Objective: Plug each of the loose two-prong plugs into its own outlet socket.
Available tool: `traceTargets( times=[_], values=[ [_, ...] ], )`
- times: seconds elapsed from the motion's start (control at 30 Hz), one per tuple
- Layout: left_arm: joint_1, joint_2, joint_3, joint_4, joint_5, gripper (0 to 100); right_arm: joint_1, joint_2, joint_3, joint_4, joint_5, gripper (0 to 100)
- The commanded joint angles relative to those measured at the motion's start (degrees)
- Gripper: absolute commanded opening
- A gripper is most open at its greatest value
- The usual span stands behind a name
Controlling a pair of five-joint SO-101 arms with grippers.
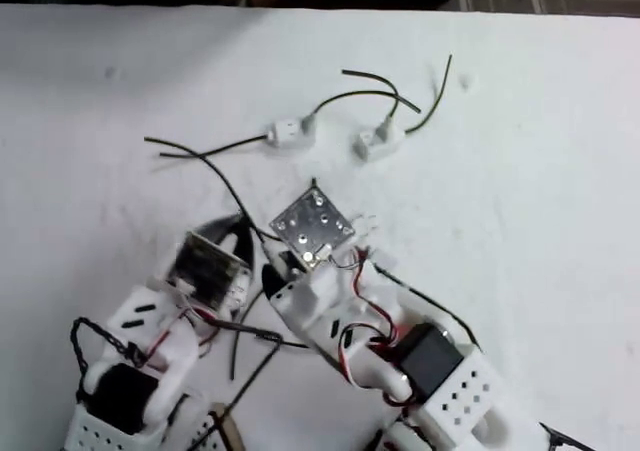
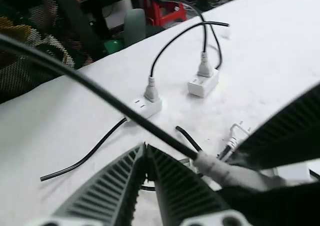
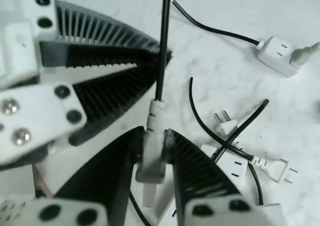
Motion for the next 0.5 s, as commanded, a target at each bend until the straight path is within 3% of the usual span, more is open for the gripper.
traceTargets(
  times=[0.0,0.47],
  values=[
    [5.14,-0.57,-0.26,2.73,-5.98,2,-1.98,-0.84,0.00,-1.01,0.00,1.7],
    [6.73,-0.57,-0.62,4.04,-7.03,2,-3.56,-0.84,3.25,-1.27,1.05,1.8]
  ],
)
